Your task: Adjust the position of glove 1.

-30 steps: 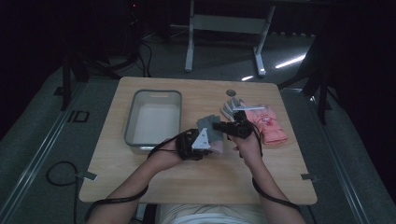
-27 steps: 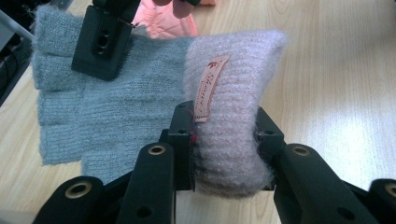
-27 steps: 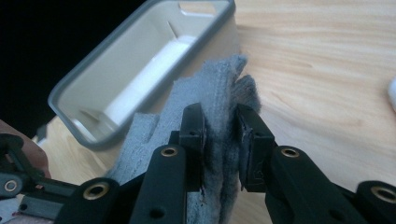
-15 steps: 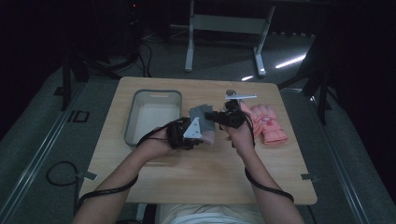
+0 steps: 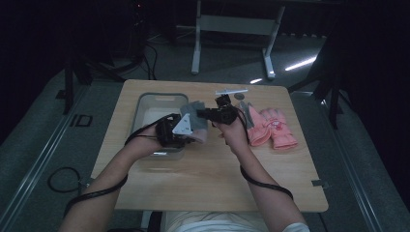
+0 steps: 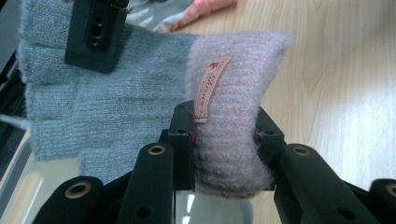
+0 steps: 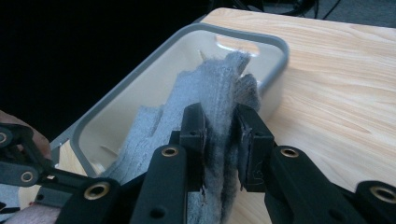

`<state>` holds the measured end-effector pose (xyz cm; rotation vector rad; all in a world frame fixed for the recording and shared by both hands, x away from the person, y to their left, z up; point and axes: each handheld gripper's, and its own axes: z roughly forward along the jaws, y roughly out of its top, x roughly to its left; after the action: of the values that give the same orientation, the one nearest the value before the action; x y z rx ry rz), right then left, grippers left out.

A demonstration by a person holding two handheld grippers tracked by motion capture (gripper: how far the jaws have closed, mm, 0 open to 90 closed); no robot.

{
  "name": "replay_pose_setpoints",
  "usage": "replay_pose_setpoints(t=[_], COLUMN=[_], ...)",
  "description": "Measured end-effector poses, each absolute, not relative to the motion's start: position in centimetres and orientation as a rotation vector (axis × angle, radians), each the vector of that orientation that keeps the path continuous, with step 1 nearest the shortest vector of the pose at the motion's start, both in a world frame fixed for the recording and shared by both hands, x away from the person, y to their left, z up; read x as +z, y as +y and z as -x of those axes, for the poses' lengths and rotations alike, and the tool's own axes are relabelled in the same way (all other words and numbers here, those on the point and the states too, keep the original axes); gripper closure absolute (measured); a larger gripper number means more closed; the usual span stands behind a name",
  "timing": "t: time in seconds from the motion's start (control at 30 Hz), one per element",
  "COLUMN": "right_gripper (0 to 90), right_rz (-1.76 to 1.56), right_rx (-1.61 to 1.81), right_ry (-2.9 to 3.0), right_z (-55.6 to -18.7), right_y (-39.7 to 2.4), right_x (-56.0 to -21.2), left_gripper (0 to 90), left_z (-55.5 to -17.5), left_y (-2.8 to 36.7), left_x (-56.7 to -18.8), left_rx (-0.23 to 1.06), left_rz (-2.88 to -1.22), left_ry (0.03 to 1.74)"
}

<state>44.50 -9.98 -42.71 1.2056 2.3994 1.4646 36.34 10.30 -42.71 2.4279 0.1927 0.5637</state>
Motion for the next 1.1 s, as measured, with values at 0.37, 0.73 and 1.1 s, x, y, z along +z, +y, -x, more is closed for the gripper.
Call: replay_pose_setpoints(t=[0.37, 0.73, 1.1], right_gripper=[74.9, 74.9, 74.5], right_rz=[-1.173, -1.185, -1.246], right_rx=[1.512, 1.435, 1.262], right_ry=[2.443, 2.475, 2.533], right_z=[-45.8, -47.4, -49.1], right_y=[-4.8, -0.3, 0.8], right_x=[-43.0, -45.3, -48.4], left_gripper=[67.1, 67.0, 66.7], left_z=[-37.0, -39.3, -41.1], left_y=[15.2, 19.1, 19.1], left_x=[-42.8, -44.8, -48.5], left_rx=[0.606, 0.548, 0.530], left_rz=[-2.485, -2.573, -2.637], left_ry=[0.173, 0.154, 0.089])
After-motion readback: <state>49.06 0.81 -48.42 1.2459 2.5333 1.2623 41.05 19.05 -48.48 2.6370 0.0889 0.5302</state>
